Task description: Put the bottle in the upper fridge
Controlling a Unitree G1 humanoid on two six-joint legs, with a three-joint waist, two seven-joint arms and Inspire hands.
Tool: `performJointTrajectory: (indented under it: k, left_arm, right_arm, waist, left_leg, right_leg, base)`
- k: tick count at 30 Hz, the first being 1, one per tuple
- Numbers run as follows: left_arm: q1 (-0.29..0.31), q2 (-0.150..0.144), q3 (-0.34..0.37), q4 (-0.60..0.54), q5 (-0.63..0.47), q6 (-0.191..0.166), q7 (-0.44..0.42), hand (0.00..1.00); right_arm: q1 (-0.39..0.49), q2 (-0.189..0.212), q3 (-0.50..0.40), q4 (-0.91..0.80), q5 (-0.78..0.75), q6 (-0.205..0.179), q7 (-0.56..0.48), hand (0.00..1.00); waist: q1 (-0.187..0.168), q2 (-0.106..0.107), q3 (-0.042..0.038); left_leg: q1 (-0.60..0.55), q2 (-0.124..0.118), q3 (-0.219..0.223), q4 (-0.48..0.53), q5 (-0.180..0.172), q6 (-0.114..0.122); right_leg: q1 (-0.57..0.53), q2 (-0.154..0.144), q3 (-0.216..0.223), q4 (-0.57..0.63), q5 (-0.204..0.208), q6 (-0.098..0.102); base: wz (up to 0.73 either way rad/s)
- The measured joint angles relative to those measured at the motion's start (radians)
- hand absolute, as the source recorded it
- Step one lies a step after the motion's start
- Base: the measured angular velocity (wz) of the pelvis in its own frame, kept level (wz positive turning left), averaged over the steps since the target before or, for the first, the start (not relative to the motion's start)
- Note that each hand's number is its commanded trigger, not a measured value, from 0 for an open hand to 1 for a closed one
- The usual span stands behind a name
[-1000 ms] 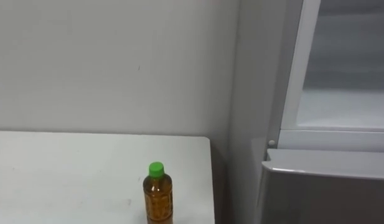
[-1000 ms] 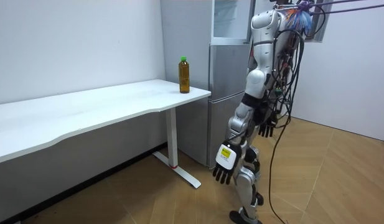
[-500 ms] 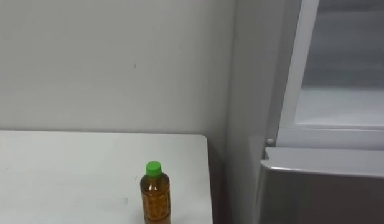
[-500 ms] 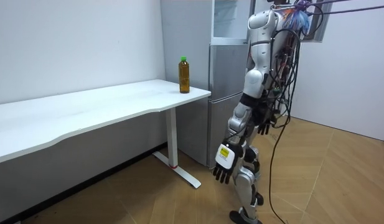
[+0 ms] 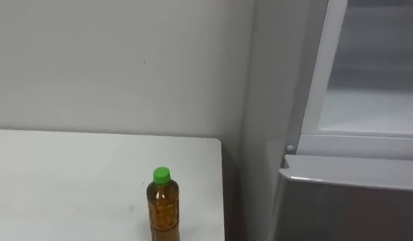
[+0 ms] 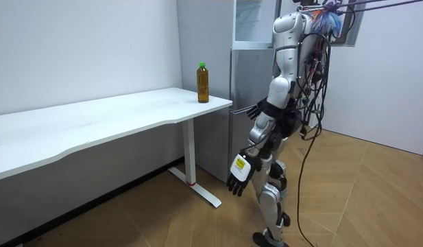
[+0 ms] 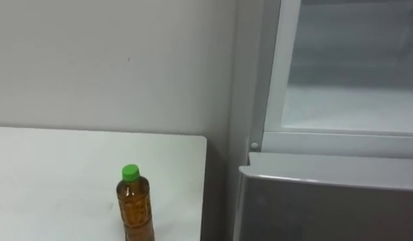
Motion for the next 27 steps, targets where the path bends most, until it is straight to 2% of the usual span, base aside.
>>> performJointTrajectory:
  k: [3,6,8,12,15,17,20,24,27]
  left_arm:
    - [-0.003,0.003,-0.018,0.0,0.0,-0.012,-0.001,0.0]
    - [-0.003,0.004,-0.016,0.001,0.001,-0.024,-0.003,0.0]
    - [-0.002,0.003,-0.016,0.004,0.0,-0.032,-0.002,0.0]
    - [-0.004,0.002,-0.018,0.012,0.0,-0.033,0.007,0.0]
    - [-0.003,0.002,-0.017,0.01,0.0,-0.033,0.01,0.0]
    - [0.002,0.003,-0.017,0.012,0.0,-0.035,0.01,0.0]
    - [0.001,0.005,-0.017,0.012,0.0,-0.038,0.011,0.0]
    - [-0.001,0.005,-0.017,0.013,0.0,-0.041,0.01,0.0]
    - [0.002,0.005,-0.017,0.012,0.001,-0.044,0.011,0.0]
  right_arm:
    - [-0.003,-0.006,0.013,-0.024,0.015,0.005,0.005,0.0]
    - [-0.002,-0.014,0.02,-0.078,0.015,0.041,0.014,0.0]
    - [-0.001,-0.022,0.02,-0.128,0.014,0.051,0.03,0.0]
    - [-0.001,-0.057,0.024,-0.185,0.014,0.075,0.053,0.0]
    - [-0.001,-0.087,0.024,-0.244,0.014,0.114,0.072,0.0]
    - [-0.001,-0.133,0.023,-0.324,0.018,0.129,0.097,0.0]
    - [-0.003,-0.172,0.021,-0.393,0.045,0.131,0.135,0.0]
    - [-0.006,-0.179,0.008,-0.444,0.066,0.131,0.187,0.0]
    - [-0.066,-0.17,-0.026,-0.57,0.2,0.117,0.217,0.0]
  waist:
    - [0.006,-0.003,-0.0015]
    - [0.025,0.001,0.0006]
    - [0.028,0.004,0.0041]
    - [0.037,0.002,0.0051]
    - [0.057,0.001,0.0096]
    - [0.061,0.0,0.013]
    - [0.069,-0.009,0.0132]
    - [0.078,-0.015,0.0112]
    - [0.08,-0.011,0.0093]
  left_leg:
    - [-0.004,-0.001,0.005,0.0,0.0,0.0]
    - [-0.005,-0.001,0.023,-0.001,0.0,0.0]
    - [-0.009,0.0,0.025,0.0,0.0,0.0]
    - [-0.015,-0.002,0.025,-0.001,0.0,0.0]
    - [-0.008,-0.002,0.028,-0.008,0.0,0.0]
    - [-0.011,-0.003,0.029,-0.011,0.001,-0.001]
    - [-0.02,-0.001,0.029,-0.007,0.003,-0.004]
    - [-0.021,0.003,0.025,0.001,0.005,-0.008]
    - [-0.019,0.005,0.029,0.001,0.005,-0.008]
  right_leg:
    - [-0.009,0.002,0.006,0.007,0.001,-0.001]
    - [-0.019,0.009,0.029,0.02,0.003,-0.002]
    - [-0.021,0.009,0.032,0.021,0.006,-0.003]
    - [-0.03,0.011,0.033,0.03,0.009,-0.003]
    - [-0.031,0.012,0.042,0.038,0.01,-0.004]
    - [-0.036,0.011,0.043,0.039,0.013,-0.006]
    - [-0.046,0.009,0.042,0.043,0.014,-0.009]
    - [-0.044,0.009,0.034,0.037,0.016,-0.013]
    - [-0.044,0.012,0.034,0.031,0.019,-0.015]
  base:
    - [-0.06]
    - [-0.19]
    - [-0.1]
    - [-0.01]
    - [-0.09]
    - [-0.03]
    - [0.0]
    - [0.01]
    - [0.0]
